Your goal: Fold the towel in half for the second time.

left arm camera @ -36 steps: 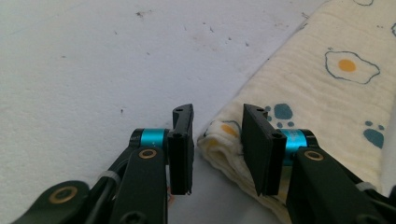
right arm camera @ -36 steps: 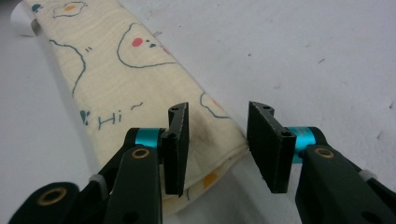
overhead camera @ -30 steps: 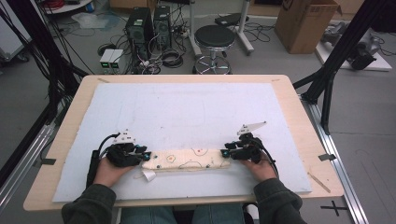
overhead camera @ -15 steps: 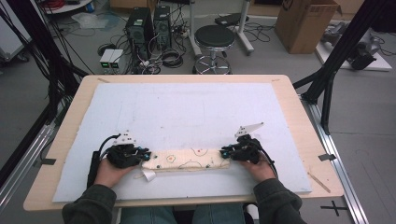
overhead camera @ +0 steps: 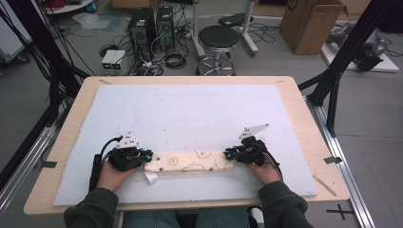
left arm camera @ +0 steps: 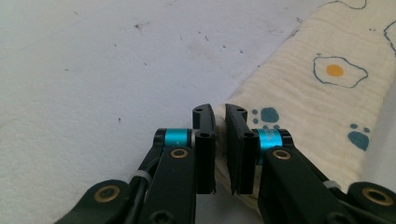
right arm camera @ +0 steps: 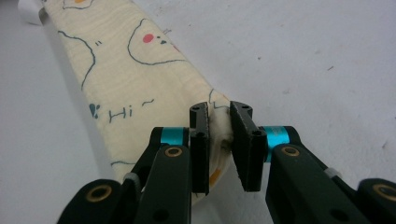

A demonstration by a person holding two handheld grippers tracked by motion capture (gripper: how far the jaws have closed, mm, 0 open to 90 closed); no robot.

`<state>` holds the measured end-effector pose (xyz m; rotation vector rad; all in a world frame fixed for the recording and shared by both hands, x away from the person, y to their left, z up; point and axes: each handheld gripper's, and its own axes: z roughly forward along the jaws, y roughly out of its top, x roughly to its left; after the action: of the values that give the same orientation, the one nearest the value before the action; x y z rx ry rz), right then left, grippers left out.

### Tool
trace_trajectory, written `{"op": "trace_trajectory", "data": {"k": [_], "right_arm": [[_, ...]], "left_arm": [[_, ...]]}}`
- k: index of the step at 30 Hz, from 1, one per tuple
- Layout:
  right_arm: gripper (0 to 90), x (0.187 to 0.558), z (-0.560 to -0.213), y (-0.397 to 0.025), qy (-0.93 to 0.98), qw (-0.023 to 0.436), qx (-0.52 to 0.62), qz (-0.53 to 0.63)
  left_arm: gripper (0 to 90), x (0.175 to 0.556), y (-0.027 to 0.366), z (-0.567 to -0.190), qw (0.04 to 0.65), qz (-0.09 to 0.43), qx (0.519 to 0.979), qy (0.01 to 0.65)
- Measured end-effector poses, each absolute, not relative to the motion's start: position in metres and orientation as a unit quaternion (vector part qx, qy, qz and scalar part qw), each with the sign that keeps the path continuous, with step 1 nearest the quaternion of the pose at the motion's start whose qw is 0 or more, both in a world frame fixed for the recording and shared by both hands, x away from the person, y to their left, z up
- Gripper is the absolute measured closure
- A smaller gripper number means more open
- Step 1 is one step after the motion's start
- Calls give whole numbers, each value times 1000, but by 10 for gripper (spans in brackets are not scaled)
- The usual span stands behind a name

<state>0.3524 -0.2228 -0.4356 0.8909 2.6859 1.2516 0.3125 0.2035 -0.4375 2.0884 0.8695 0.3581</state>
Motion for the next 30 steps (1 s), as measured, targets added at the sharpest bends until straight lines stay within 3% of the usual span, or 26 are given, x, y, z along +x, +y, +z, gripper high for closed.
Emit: {"op": "trace_trajectory", "data": {"k": [14, 22, 30], "right_arm": [[786, 373, -417, -210, 874, 49, 276, 396], [786, 398, -411, -202, 873, 62, 288, 388], [786, 418, -417, -203, 861, 66, 314, 393]], "left_arm": [[822, 333, 210, -426, 411, 175, 816, 366], [822, 352, 218, -432, 435, 176, 783, 408], [822, 374, 212, -426, 420, 187, 788, 410]]}}
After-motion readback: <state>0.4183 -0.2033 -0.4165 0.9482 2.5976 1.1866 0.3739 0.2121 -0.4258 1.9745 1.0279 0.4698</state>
